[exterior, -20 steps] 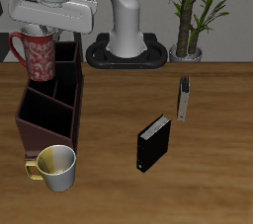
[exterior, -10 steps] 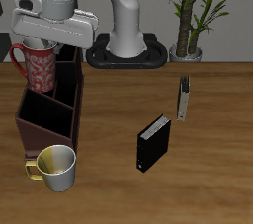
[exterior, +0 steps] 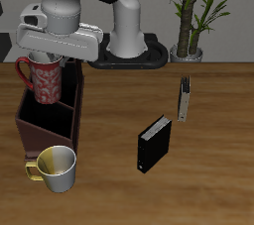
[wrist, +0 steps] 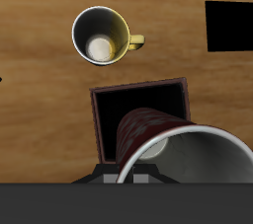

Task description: Place the red mug into the right desk caddy's left compartment

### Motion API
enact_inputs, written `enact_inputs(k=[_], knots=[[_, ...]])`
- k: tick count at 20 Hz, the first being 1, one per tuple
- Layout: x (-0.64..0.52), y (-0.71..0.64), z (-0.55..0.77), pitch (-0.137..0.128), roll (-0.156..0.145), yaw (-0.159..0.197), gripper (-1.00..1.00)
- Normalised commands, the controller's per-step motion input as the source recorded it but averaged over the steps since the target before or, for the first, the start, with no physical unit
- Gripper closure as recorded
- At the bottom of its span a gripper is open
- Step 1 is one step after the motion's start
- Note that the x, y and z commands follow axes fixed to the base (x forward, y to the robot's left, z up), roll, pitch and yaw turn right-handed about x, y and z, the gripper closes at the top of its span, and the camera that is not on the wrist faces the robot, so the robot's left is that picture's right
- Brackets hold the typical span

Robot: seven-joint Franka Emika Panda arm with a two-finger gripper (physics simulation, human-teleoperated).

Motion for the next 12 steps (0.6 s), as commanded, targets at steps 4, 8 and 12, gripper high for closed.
enact_inputs(k=[4, 8, 12], knots=[[0.05, 0.00, -0.11, 0.010, -0.013, -0.011, 1.00], [0.05, -0.01, -0.14, 0.015, -0.003, -0.007, 1.00], [0.04, 0.01, -0.11, 0.010, 0.003, -0.016, 1.00]])
